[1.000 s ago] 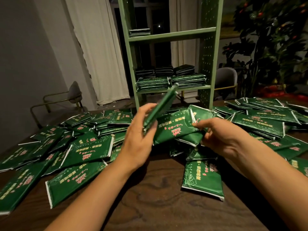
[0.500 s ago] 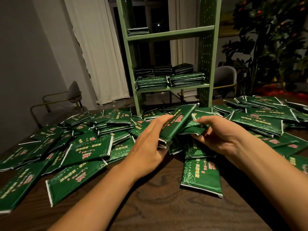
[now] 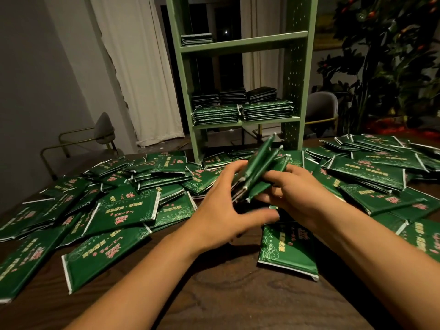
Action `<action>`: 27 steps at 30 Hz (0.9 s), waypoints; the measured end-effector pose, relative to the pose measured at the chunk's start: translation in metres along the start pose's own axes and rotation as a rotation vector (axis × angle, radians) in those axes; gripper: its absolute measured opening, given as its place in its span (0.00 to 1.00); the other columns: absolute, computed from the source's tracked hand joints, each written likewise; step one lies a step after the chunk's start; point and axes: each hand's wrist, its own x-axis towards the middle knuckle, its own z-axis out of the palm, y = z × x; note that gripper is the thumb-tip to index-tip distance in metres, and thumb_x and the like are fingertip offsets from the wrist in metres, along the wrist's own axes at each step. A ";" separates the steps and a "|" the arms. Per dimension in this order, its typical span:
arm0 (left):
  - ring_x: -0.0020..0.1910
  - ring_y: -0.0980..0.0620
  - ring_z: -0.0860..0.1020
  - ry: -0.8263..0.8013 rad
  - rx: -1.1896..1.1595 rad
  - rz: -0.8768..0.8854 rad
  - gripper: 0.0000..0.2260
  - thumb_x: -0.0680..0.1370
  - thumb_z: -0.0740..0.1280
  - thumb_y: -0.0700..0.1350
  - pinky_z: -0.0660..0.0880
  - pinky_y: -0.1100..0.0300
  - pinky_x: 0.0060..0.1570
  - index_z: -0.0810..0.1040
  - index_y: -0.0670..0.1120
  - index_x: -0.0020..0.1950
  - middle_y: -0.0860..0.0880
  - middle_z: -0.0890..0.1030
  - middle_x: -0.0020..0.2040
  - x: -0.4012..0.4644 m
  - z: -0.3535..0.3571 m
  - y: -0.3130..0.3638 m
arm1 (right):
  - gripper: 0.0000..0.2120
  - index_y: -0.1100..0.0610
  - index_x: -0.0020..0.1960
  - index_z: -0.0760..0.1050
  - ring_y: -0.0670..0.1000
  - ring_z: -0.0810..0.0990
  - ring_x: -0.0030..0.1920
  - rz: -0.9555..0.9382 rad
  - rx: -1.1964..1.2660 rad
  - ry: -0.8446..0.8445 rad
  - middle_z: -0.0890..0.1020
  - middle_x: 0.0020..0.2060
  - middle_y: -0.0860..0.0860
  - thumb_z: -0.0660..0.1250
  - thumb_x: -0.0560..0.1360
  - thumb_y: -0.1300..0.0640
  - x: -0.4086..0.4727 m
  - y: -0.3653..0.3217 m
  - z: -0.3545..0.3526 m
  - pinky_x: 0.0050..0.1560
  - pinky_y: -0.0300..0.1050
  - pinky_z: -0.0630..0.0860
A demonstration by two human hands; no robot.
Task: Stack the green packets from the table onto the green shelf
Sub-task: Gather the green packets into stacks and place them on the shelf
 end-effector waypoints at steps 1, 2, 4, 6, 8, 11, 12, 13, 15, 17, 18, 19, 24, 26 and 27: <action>0.64 0.60 0.76 0.008 0.055 0.013 0.36 0.67 0.79 0.60 0.72 0.59 0.66 0.64 0.63 0.71 0.59 0.77 0.64 0.000 0.000 0.000 | 0.09 0.66 0.56 0.77 0.53 0.84 0.37 0.018 0.036 -0.033 0.86 0.43 0.59 0.61 0.82 0.63 0.000 -0.001 -0.001 0.41 0.44 0.83; 0.65 0.60 0.76 0.059 0.089 0.031 0.35 0.68 0.78 0.59 0.72 0.59 0.65 0.65 0.63 0.71 0.59 0.77 0.65 0.002 -0.001 -0.002 | 0.12 0.65 0.57 0.78 0.53 0.85 0.40 0.036 0.052 -0.060 0.86 0.44 0.58 0.60 0.83 0.59 0.000 -0.003 -0.003 0.44 0.46 0.84; 0.60 0.58 0.80 0.213 -0.050 0.007 0.21 0.75 0.75 0.49 0.76 0.58 0.60 0.73 0.58 0.65 0.56 0.80 0.61 0.006 -0.007 -0.002 | 0.16 0.63 0.59 0.78 0.53 0.85 0.44 0.034 0.020 -0.070 0.85 0.48 0.59 0.59 0.83 0.52 0.000 -0.005 -0.005 0.48 0.49 0.83; 0.49 0.55 0.85 0.311 -0.355 -0.133 0.13 0.77 0.71 0.36 0.81 0.57 0.45 0.77 0.51 0.56 0.52 0.84 0.52 0.008 -0.017 -0.002 | 0.12 0.59 0.61 0.77 0.51 0.84 0.50 -0.136 -0.182 0.006 0.83 0.57 0.58 0.65 0.81 0.54 0.001 -0.005 -0.009 0.51 0.46 0.82; 0.38 0.51 0.85 0.318 -0.531 -0.201 0.09 0.69 0.70 0.35 0.80 0.56 0.33 0.78 0.45 0.48 0.51 0.85 0.41 0.009 -0.028 -0.002 | 0.25 0.51 0.69 0.70 0.47 0.80 0.59 -0.339 -0.463 0.045 0.79 0.63 0.50 0.73 0.74 0.56 0.000 -0.004 -0.016 0.56 0.43 0.78; 0.35 0.51 0.82 0.254 -0.495 -0.232 0.12 0.62 0.63 0.36 0.78 0.58 0.32 0.79 0.38 0.43 0.49 0.83 0.36 0.006 -0.034 -0.006 | 0.37 0.46 0.73 0.66 0.45 0.79 0.61 -0.384 -0.525 -0.116 0.78 0.63 0.45 0.78 0.69 0.61 -0.004 0.000 -0.015 0.59 0.42 0.78; 0.38 0.51 0.82 0.237 -0.462 -0.212 0.13 0.62 0.63 0.37 0.79 0.58 0.36 0.79 0.36 0.44 0.49 0.83 0.37 0.006 -0.033 -0.005 | 0.33 0.49 0.70 0.70 0.45 0.82 0.58 -0.381 -0.497 -0.156 0.81 0.59 0.45 0.77 0.70 0.64 -0.005 0.003 -0.012 0.56 0.40 0.80; 0.40 0.52 0.82 0.225 -0.453 -0.184 0.14 0.63 0.63 0.37 0.79 0.59 0.38 0.79 0.36 0.47 0.49 0.84 0.39 0.005 -0.033 -0.005 | 0.27 0.52 0.65 0.73 0.44 0.83 0.55 -0.382 -0.478 -0.171 0.84 0.55 0.46 0.76 0.70 0.66 -0.005 0.006 -0.009 0.54 0.39 0.81; 0.41 0.55 0.82 0.279 -0.496 -0.141 0.13 0.69 0.64 0.41 0.78 0.63 0.38 0.78 0.39 0.51 0.52 0.84 0.40 0.006 -0.036 -0.004 | 0.21 0.53 0.59 0.76 0.42 0.84 0.51 -0.419 -0.514 -0.150 0.85 0.51 0.46 0.77 0.70 0.65 -0.005 0.013 -0.002 0.53 0.39 0.81; 0.37 0.59 0.81 0.457 -0.469 -0.174 0.13 0.74 0.66 0.49 0.76 0.66 0.38 0.75 0.40 0.52 0.55 0.83 0.37 0.010 -0.039 -0.005 | 0.22 0.53 0.58 0.76 0.42 0.84 0.51 -0.429 -0.601 -0.130 0.85 0.50 0.46 0.80 0.68 0.62 -0.005 0.020 0.002 0.55 0.43 0.82; 0.36 0.59 0.80 0.547 -0.398 -0.221 0.14 0.77 0.67 0.52 0.76 0.64 0.40 0.76 0.41 0.52 0.55 0.82 0.37 0.012 -0.039 -0.008 | 0.23 0.53 0.59 0.76 0.42 0.84 0.51 -0.424 -0.650 -0.145 0.85 0.51 0.46 0.80 0.67 0.61 -0.005 0.024 0.005 0.57 0.45 0.81; 0.37 0.56 0.80 0.608 -0.325 -0.280 0.13 0.80 0.67 0.53 0.76 0.60 0.43 0.77 0.42 0.51 0.54 0.83 0.38 0.014 -0.038 -0.010 | 0.26 0.52 0.61 0.75 0.42 0.83 0.52 -0.425 -0.708 -0.169 0.84 0.51 0.46 0.81 0.66 0.59 -0.005 0.029 0.008 0.58 0.47 0.81; 0.38 0.52 0.79 0.651 -0.245 -0.428 0.03 0.79 0.68 0.44 0.75 0.55 0.43 0.78 0.46 0.47 0.51 0.83 0.37 0.017 -0.028 -0.019 | 0.45 0.40 0.74 0.60 0.43 0.79 0.57 -0.509 -0.887 -0.177 0.77 0.57 0.41 0.82 0.65 0.52 -0.006 0.034 0.012 0.61 0.44 0.77; 0.37 0.49 0.77 0.659 -0.260 -0.429 0.03 0.78 0.68 0.43 0.73 0.54 0.42 0.79 0.45 0.46 0.50 0.80 0.35 0.017 -0.026 -0.021 | 0.44 0.41 0.74 0.60 0.43 0.78 0.58 -0.545 -0.896 -0.190 0.74 0.58 0.41 0.80 0.66 0.52 -0.005 0.035 0.009 0.62 0.45 0.77; 0.38 0.48 0.76 0.656 -0.271 -0.430 0.03 0.78 0.68 0.43 0.72 0.53 0.42 0.79 0.44 0.46 0.49 0.79 0.35 0.017 -0.024 -0.022 | 0.42 0.43 0.74 0.61 0.44 0.78 0.59 -0.561 -0.907 -0.216 0.74 0.59 0.42 0.79 0.67 0.52 -0.006 0.037 0.009 0.63 0.47 0.76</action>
